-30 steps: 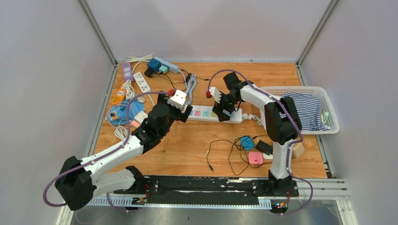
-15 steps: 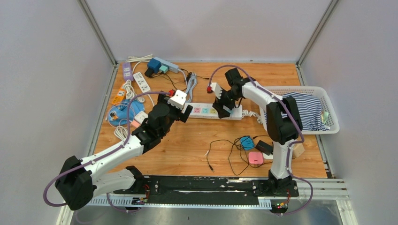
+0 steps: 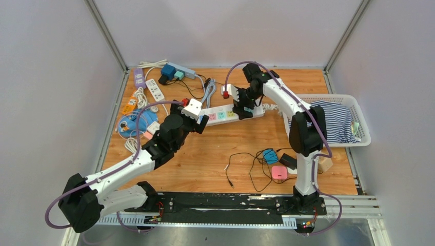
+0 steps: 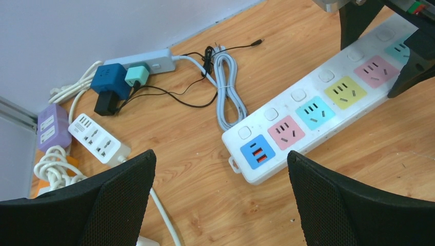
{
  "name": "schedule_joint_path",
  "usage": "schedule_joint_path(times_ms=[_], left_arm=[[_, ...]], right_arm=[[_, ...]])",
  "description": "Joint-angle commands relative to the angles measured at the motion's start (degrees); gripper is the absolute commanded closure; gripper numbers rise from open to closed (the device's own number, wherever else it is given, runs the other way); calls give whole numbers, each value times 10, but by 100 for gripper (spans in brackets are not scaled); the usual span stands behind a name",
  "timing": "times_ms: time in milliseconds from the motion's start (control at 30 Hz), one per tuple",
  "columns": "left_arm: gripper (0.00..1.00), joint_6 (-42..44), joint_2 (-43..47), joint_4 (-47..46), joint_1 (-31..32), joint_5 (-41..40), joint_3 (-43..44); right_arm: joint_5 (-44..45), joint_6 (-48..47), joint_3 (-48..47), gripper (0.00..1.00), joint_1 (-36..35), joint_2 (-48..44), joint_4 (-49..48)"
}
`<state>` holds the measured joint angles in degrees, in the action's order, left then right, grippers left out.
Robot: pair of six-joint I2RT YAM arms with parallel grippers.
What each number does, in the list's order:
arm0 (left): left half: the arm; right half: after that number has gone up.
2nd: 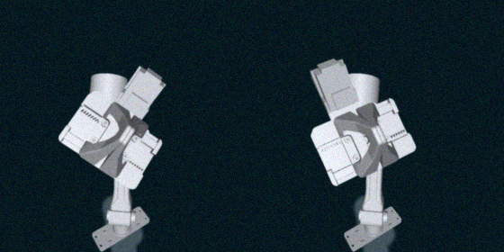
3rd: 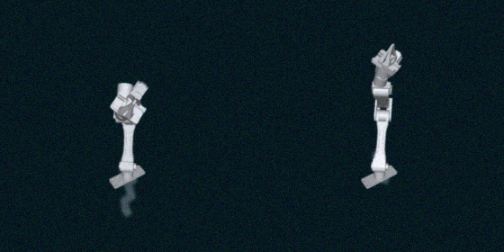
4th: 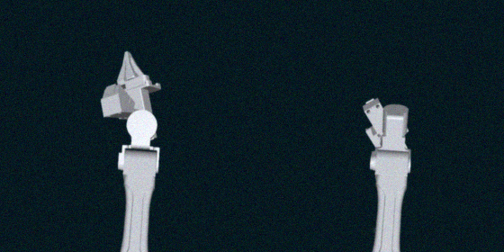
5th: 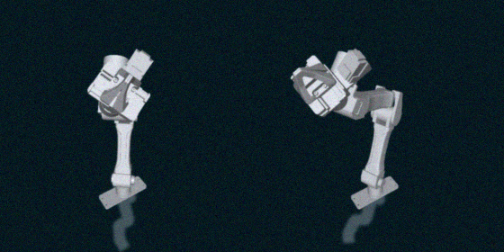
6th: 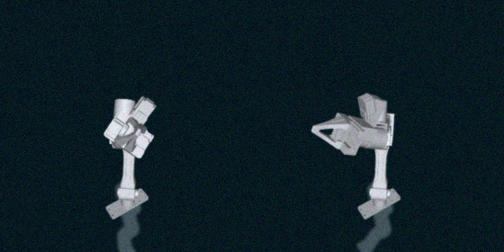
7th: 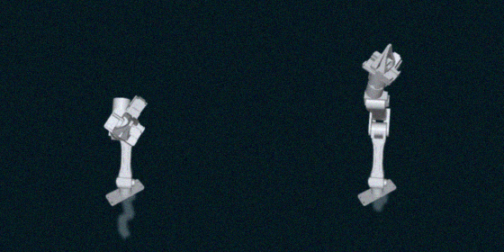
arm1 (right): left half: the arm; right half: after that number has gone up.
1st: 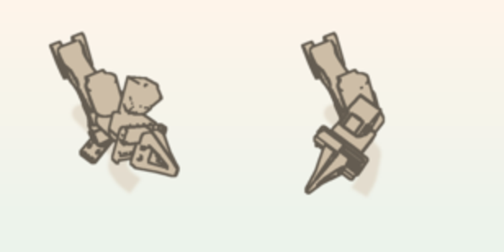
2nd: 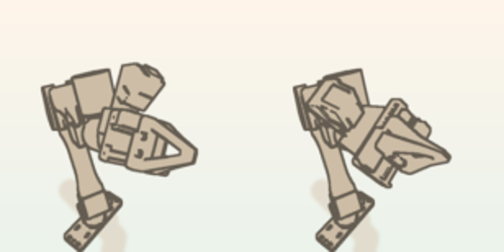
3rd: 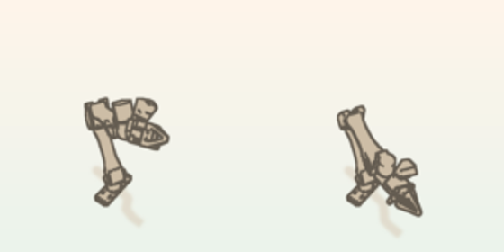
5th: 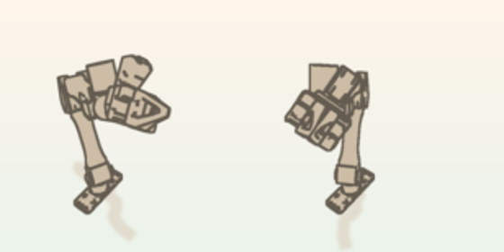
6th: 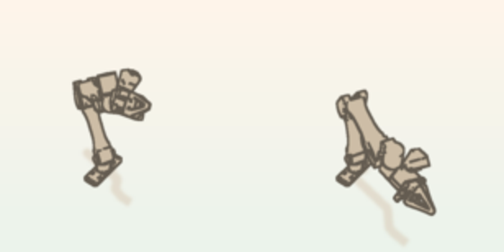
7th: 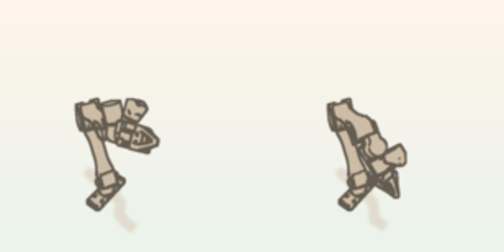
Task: Pull the plug off the socket
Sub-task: Move the socket to the center of the board.
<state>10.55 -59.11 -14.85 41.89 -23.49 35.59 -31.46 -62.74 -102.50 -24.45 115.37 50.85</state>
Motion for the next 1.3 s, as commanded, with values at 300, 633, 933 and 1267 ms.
schedule_joint_path(times_ms=[300, 633, 933, 1267], left_arm=[[0, 3, 19, -6, 3, -13, -11], [0, 5, 4, -6, 3, -14, -8], [0, 3, -28, -7, 3, -8, 5], [0, 0, -46, -6, 3, 1, 14]], right_arm=[[56, -157, -175, 100, -11, 70, 102], [96, -225, -264, 100, 65, 128, 97], [117, -237, -286, 100, 157, 172, 82], [203, -223, -293, 86, 182, 243, 4]])
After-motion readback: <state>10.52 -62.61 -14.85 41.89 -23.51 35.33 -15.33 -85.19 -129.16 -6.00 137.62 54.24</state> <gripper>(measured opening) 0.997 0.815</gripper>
